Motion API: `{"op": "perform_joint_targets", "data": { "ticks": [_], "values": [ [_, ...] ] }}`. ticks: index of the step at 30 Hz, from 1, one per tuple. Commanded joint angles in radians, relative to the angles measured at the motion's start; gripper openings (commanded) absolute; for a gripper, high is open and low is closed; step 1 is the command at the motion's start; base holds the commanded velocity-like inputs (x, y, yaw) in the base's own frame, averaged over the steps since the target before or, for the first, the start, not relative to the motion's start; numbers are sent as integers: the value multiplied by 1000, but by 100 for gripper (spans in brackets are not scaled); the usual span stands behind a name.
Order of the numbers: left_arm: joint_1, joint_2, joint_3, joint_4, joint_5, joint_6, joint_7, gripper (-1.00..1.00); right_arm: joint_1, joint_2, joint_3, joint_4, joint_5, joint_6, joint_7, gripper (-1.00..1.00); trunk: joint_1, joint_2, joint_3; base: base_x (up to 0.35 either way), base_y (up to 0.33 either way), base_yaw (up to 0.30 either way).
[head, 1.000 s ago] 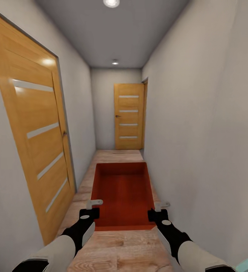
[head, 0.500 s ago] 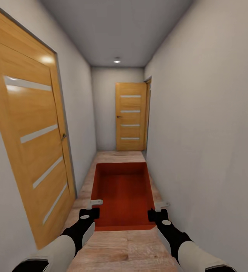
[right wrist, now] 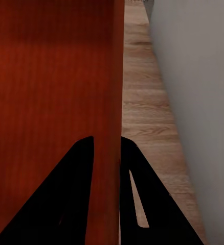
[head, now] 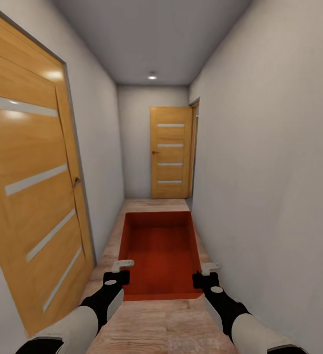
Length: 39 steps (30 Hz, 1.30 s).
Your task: Move the two storage containers from the living room to the garage. In the garage, place one container on the floor and stack the other container on top of it (either order is fine).
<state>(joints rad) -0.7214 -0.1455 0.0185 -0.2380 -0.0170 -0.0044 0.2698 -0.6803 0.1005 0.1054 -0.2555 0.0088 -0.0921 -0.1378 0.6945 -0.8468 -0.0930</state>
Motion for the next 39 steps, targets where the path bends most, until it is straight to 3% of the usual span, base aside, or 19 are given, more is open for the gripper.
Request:
{"op": "perform_joint_targets", "data": {
  "ticks": [1, 22, 39],
  "values": [
    [-1, 40, 49, -24, 5, -6, 8, -100, -1, -1, -24, 2, -6, -1, -6, -100, 1, -1, -2, 333, 0, 0],
    [-1, 40, 49, -24, 5, -6, 8, -100, -1, -1, -24, 2, -6, -1, -6, -100, 1, -1, -2, 330, 117, 0],
    [-1, 40, 49, -24, 5, -6, 8, -100, -1, -3, -24, 2, -6, -1, -6, -100, 1, -1, -2, 333, 13, 0]
  ]
}}
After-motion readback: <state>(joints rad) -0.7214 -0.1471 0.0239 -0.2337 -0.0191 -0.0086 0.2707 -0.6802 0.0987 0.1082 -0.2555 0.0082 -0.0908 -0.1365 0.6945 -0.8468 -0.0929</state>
